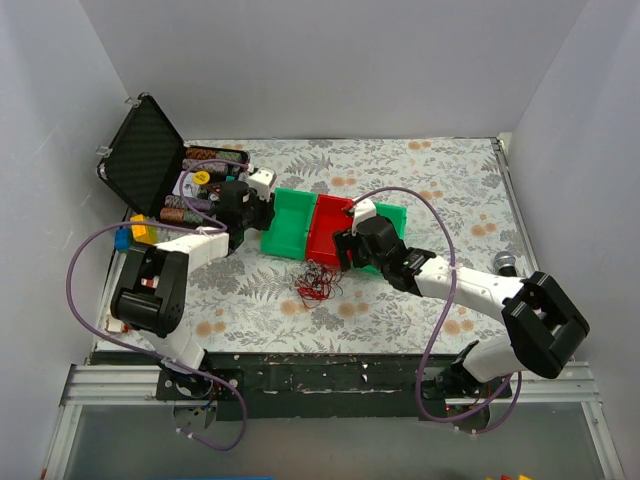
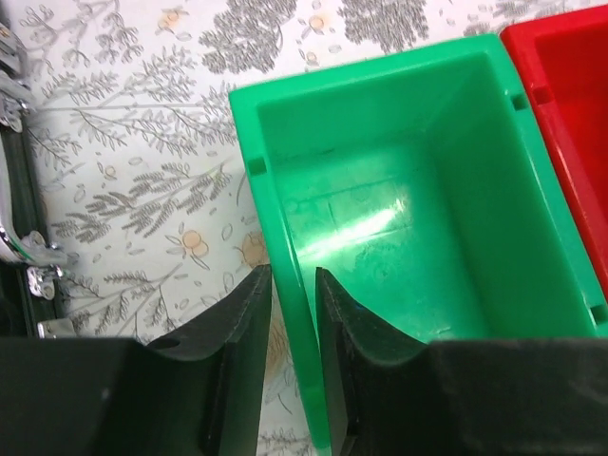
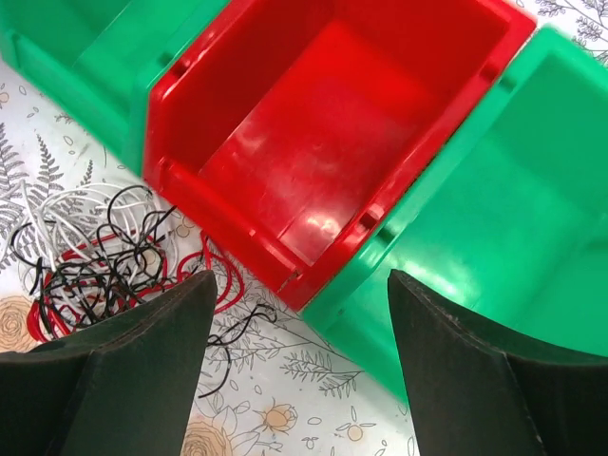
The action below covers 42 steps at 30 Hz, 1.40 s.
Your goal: Untangle the cables
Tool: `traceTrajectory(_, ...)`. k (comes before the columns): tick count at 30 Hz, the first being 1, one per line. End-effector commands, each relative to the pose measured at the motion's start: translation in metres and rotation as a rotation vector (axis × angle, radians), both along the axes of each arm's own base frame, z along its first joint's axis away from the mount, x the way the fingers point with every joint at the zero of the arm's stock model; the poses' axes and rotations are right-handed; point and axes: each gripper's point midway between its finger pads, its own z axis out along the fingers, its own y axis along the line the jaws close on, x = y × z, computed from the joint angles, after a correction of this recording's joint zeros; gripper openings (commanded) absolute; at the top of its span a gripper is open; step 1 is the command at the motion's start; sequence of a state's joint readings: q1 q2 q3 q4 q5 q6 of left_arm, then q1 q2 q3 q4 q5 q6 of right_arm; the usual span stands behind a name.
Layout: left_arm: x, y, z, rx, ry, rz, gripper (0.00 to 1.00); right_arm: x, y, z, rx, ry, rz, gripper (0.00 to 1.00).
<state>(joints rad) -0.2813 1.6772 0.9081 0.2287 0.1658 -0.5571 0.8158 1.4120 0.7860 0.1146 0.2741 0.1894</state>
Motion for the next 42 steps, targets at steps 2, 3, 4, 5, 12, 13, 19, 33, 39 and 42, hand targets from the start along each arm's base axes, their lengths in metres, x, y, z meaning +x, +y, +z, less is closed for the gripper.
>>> traceTrajectory(2,-0.022,0.004,0.01,0.024,0.002,0.018,0.28,0.002,0.003,0.004,0.042,-0.018,-0.004,0.81)
traceTrajectory(3,-0.024,0.006,0.012,0.015,0.009,0.042,0.31,-0.001,0.004,0.0,0.045,-0.004,0.006,0.81)
traceTrajectory(4,-0.026,0.007,0.013,0.007,0.021,0.062,0.36,-0.005,0.006,-0.003,0.051,0.012,0.019,0.81)
traceTrajectory(5,-0.028,0.008,0.016,-0.005,0.034,0.083,0.38,-0.009,0.007,-0.006,0.059,0.031,0.033,0.81)
traceTrajectory(12,-0.047,0.005,0.017,-0.091,0.136,0.16,0.39,-0.016,-0.013,-0.037,-0.031,0.113,-0.045,0.76)
traceTrajectory(13,-0.055,0.006,0.012,-0.082,0.162,0.16,0.39,-0.013,-0.015,-0.039,-0.043,0.109,-0.059,0.76)
traceTrajectory(19,-0.078,0.013,-0.006,-0.054,0.197,0.149,0.38,0.009,-0.019,-0.043,-0.064,0.09,-0.087,0.69)
traceTrajectory(33,-0.117,0.007,-0.023,-0.055,0.239,0.019,0.37,0.03,-0.005,-0.036,-0.078,0.009,0.06,0.56)
traceTrajectory(39,-0.122,-0.003,0.015,-0.091,0.17,-0.056,0.39,0.022,0.007,-0.041,-0.114,0.02,0.246,0.51)
traceTrajectory(42,-0.113,-0.003,0.041,-0.094,0.113,-0.056,0.4,0.026,0.003,-0.027,-0.091,0.0,0.208,0.66)
